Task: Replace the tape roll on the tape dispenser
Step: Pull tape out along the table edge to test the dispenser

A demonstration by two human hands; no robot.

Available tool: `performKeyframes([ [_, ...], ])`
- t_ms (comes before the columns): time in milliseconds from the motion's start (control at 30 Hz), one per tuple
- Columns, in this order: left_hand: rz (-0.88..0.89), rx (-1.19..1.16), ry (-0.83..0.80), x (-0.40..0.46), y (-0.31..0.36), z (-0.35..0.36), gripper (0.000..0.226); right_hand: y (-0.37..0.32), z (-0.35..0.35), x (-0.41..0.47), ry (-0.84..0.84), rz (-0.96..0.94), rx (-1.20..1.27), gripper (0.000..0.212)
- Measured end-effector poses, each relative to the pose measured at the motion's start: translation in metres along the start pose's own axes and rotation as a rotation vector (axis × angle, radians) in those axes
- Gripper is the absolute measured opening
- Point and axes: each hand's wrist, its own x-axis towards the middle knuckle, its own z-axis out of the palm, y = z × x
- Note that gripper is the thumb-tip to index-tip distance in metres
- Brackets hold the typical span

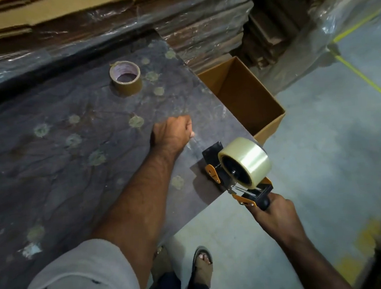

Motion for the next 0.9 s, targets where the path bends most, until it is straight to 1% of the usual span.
performKeyframes([
  [33,0.024,0.007,0.016,0.001,-0.002,0.004,0.018,0.002,0.003,0.003,-0.001,0.009,0.002,0.036],
  [100,0.023,0.064,0.069,0.002,-0.010,0.009,0.047,0.007,0.008,0.007,-0.016,0.030,-0.013,0.034],
  [133,0.021,0.108,0.133,0.000,-0.012,0.013,0.057,0.010,0.010,0.008,-0.022,0.038,-0.019,0.035],
  [167,0.058,0.148,0.228,-0.004,-0.011,0.017,0.058,0.012,0.011,0.008,-0.030,0.045,-0.021,0.036],
  [200,0.138,0.167,0.306,-0.010,-0.007,0.022,0.049,0.014,0.012,0.007,-0.040,0.050,-0.020,0.037],
  [233,0.261,0.148,0.347,-0.015,-0.002,0.029,0.038,0.016,0.012,0.007,-0.049,0.055,-0.020,0.036],
  [267,0.390,0.080,0.332,-0.021,0.002,0.036,0.027,0.018,0.011,0.005,-0.055,0.054,-0.023,0.035],
  [300,0.477,0.014,0.273,-0.027,0.003,0.044,0.018,0.019,0.010,0.005,-0.062,0.049,-0.023,0.035],
  [333,0.519,-0.028,0.209,-0.033,0.003,0.050,0.016,0.020,0.009,0.004,-0.069,0.041,-0.020,0.035],
  [400,0.481,-0.046,0.142,-0.041,-0.001,0.058,0.021,0.020,0.008,0.006,-0.068,0.033,0.004,0.038],
  [467,0.423,-0.034,0.146,-0.050,-0.003,0.063,0.032,0.021,0.008,0.009,-0.063,0.021,0.015,0.042],
  [533,0.436,0.000,0.133,-0.063,-0.003,0.069,0.047,0.024,0.007,0.010,-0.058,0.014,-0.010,0.042],
  [600,0.448,0.133,0.066,-0.077,-0.005,0.072,0.060,0.030,0.006,0.007,-0.067,0.004,-0.035,0.040],
  [633,0.442,0.227,0.032,-0.081,-0.008,0.073,0.063,0.034,0.006,0.005,-0.072,-0.004,-0.040,0.039],
  [667,0.437,0.310,0.008,-0.084,-0.010,0.073,0.064,0.036,0.005,0.003,-0.073,-0.011,-0.043,0.037],
  [733,0.433,0.397,-0.018,-0.086,-0.016,0.072,0.064,0.037,0.005,0.000,-0.083,-0.024,-0.036,0.034],
  [800,0.443,0.430,-0.031,-0.083,-0.018,0.070,0.063,0.039,0.004,-0.001,-0.088,-0.025,-0.019,0.033],
  [900,0.424,0.438,-0.072,-0.085,-0.016,0.066,0.061,0.049,-0.001,-0.011,-0.097,-0.012,-0.004,0.038],
])
